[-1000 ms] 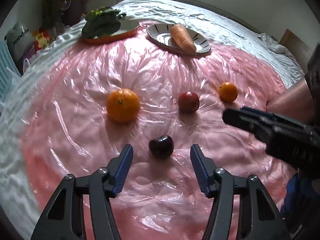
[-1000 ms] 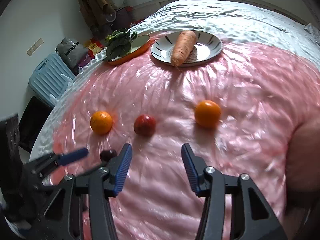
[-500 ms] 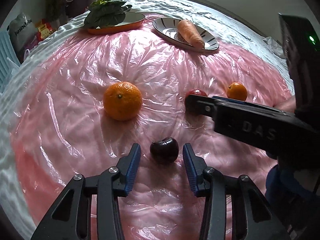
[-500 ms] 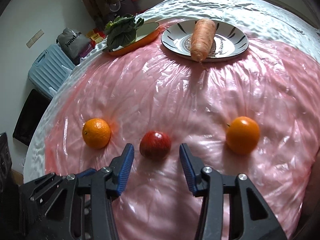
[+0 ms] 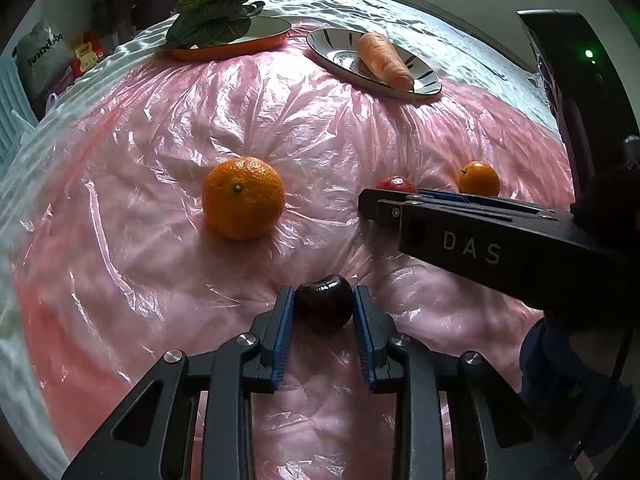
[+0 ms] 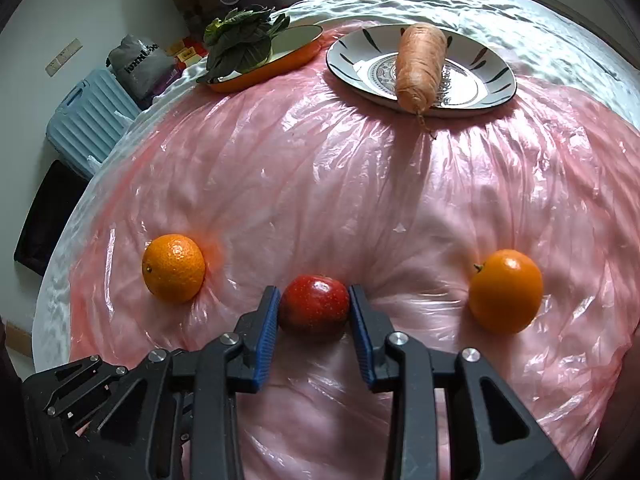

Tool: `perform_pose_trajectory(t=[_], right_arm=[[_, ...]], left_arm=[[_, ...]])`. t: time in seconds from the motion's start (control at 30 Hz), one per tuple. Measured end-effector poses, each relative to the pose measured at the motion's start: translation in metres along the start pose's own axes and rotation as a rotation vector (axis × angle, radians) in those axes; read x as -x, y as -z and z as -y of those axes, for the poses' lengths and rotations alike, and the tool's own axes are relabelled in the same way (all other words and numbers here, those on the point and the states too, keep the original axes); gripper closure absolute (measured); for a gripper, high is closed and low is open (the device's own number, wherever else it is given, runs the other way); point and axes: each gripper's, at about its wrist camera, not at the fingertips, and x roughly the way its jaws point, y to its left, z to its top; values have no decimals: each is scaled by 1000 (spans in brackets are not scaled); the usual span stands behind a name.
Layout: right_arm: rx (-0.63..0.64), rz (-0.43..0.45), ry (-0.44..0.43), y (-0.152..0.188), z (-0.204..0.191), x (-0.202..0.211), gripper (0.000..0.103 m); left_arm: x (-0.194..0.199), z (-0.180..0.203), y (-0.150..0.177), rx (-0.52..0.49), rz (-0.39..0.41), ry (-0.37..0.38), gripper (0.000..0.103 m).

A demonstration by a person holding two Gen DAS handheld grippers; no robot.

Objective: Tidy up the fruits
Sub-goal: 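Grasp a dark plum with the left tool while the right tool grasps a red apple, then carry the plum in the left tool while the right tool carries the apple to the tray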

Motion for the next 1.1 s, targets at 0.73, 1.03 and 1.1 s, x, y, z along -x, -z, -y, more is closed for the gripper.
perform_pose_trajectory(t=[0.73, 1.03, 1.1], right_arm=[[-63, 87, -49, 17, 16, 54, 47], [-67, 75, -29, 65, 11, 88, 47], [-66, 64, -23, 79, 11, 96, 47]], left_arm=[[24, 8, -1, -16, 28, 8, 78], [45, 18, 9, -77, 29, 3, 78], [50, 25, 13, -104, 25, 0, 78]])
